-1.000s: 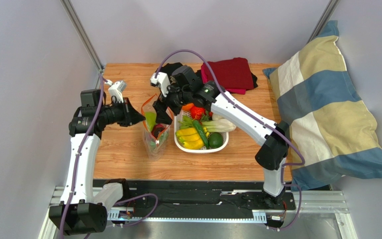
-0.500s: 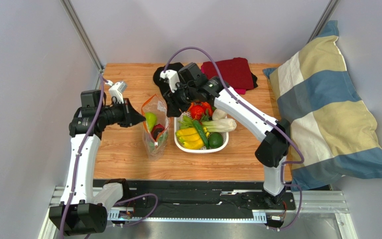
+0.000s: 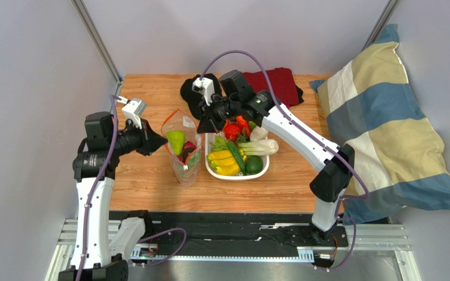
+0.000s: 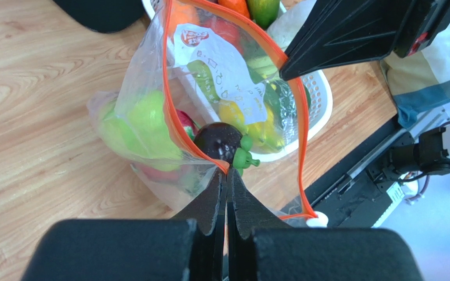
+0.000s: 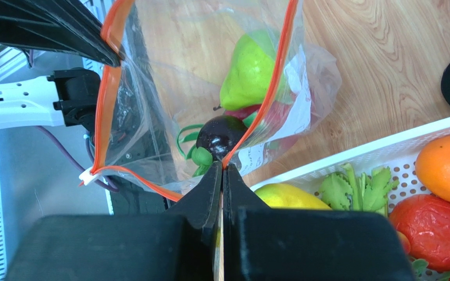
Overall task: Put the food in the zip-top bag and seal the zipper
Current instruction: Place the fake fruit in the zipper food storage bag, then pick up the fake fruit from the bin.
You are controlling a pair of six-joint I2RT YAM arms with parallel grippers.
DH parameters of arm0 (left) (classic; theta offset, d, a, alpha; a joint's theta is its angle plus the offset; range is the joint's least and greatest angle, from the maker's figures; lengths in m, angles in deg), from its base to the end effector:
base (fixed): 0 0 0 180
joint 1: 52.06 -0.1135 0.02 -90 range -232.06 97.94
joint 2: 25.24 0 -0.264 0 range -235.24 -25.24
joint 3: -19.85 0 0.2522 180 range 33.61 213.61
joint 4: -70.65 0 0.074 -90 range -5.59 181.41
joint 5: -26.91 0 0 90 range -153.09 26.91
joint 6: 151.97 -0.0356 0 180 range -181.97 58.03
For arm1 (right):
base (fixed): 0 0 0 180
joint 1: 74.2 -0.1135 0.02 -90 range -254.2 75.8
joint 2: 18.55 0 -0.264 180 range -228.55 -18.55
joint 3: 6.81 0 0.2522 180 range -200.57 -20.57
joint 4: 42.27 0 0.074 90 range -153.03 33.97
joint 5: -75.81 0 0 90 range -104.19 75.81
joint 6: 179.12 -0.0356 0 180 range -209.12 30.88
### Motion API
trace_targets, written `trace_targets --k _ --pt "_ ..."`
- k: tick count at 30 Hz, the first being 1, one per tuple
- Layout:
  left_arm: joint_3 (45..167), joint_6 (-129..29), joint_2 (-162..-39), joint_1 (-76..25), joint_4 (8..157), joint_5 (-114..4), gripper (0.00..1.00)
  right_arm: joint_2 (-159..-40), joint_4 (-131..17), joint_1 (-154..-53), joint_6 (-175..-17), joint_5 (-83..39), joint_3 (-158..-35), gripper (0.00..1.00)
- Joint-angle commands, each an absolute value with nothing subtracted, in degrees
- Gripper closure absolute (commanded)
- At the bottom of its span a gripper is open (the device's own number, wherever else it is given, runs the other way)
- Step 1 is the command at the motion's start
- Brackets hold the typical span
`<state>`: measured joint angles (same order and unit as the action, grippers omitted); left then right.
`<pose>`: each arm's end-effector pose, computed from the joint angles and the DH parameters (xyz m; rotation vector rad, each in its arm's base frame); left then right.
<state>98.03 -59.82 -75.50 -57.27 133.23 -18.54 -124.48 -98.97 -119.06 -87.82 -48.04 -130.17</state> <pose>0.1574 -0.0107 0.3781 0.3059 2.0608 -0.8055 0.2789 0.3056 0.3774 -1.2144 1.9982 1.0611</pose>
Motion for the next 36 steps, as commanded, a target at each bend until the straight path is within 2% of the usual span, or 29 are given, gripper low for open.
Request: trace_targets --k 1,5,11,15,22,26,28,29,30,33,36 --pt "95.32 -61.88 -75.77 -57.07 132.31 -18.1 1.0 -124.79 -95.75 -119.12 -86.75 -48.56 -130.94 1.0" --pt "93.2 -63.55 -76.92 -56.89 131.26 -19.23 1.0 -127.35 -95.85 -118.67 -85.52 -47.5 -132.18 1.0" --pt "104.35 -62.5 -73.07 -56.98 127.06 -20.12 1.0 -127.72 -95.32 -118.32 -85.34 -53.2 -143.44 1.0" --pt "101.75 -60.56 -70.68 -56.37 126.5 -20.71 1.0 -124.81 -92.33 -118.41 -82.18 -53.05 -135.56 1.0" --pt "94.61 -63.54 -83.58 -55.75 133.1 -22.4 1.0 -135.34 -97.78 -117.71 -77.78 -46.89 -138.07 1.0" --pt "95.75 -64.25 -83.6 -55.75 132.66 -21.69 1.0 -134.92 -98.13 -116.21 -79.1 -48.12 -138.7 0.99" --pt "96.19 -64.34 -83.34 -55.66 132.84 -21.78 1.0 -132.82 -98.31 -115.16 -79.97 -48.56 -138.35 0.78" --pt "96.27 -63.99 -83.34 -55.75 132.66 -21.61 1.0 -132.11 -98.31 -114.63 -80.67 -48.82 -138.08 0.61" --pt "96.45 -63.47 -83.42 -55.75 132.66 -21.0 1.0 -131.41 -98.74 -113.24 -82.25 -48.91 -138.08 0.34" --pt "96.71 -62.41 -83.6 -55.75 132.14 -20.2 1.0 -127.89 -98.84 -109.64 -84.37 -48.74 -136.68 0.05" --pt "96.98 -62.23 -83.95 -55.66 131.35 -20.38 1.0 -124.47 -99.1 -106.12 -84.46 -44.71 -133.18 0.04"
